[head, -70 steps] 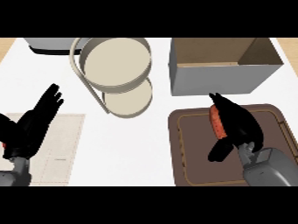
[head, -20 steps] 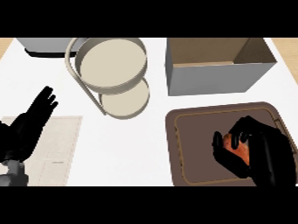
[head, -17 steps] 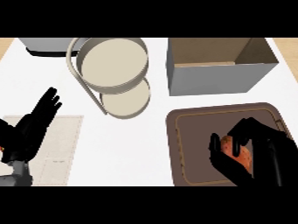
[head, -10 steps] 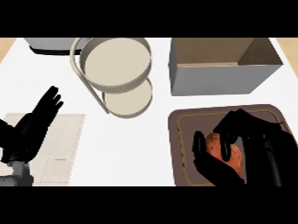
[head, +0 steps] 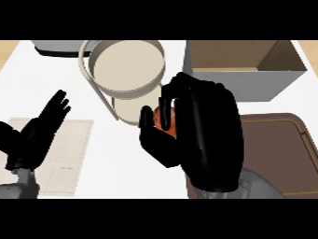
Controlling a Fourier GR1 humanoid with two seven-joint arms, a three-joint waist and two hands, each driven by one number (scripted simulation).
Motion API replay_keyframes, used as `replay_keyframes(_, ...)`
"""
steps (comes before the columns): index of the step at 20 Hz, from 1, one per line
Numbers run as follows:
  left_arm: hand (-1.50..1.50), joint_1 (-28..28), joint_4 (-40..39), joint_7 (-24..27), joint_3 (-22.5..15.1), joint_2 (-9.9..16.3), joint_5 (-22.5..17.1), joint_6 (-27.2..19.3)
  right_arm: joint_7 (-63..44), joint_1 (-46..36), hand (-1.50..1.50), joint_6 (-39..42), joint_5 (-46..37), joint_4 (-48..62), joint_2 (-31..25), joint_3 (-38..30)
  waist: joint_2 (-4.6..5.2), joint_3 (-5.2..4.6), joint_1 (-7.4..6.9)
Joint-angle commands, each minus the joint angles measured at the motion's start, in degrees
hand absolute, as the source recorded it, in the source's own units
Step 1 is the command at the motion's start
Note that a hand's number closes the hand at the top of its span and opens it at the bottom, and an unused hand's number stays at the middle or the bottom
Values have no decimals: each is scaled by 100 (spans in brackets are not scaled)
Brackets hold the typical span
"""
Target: Pick the sweet potato from the tray and place it in the tiered basket
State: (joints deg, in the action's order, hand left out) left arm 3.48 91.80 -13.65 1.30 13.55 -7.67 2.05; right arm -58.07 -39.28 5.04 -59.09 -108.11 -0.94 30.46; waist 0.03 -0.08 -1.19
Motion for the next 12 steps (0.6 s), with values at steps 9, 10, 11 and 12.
replay_keyframes(9, 0, 252, -480, 192, 196, 6, -1, 157, -1375, -2437, 150, -1210, 1250, 2417, 92, 391, 5, -2, -38)
replay_keyframes(10, 0, 160, -364, 188, 263, 143, -123, 341, -840, -2309, 150, -1539, 1247, 3003, 92, 16, 24, -1, -74)
replay_keyframes(11, 0, 282, 82, -252, 100, -12, 15, 12, -937, -2339, 150, -1506, 1298, 3142, 92, 99, 10, 3, -76)
replay_keyframes(12, 0, 48, -26, 30, -124, -217, 223, -46, -918, -2271, 150, -1710, 1370, 3208, 92, 176, 12, 2, -66)
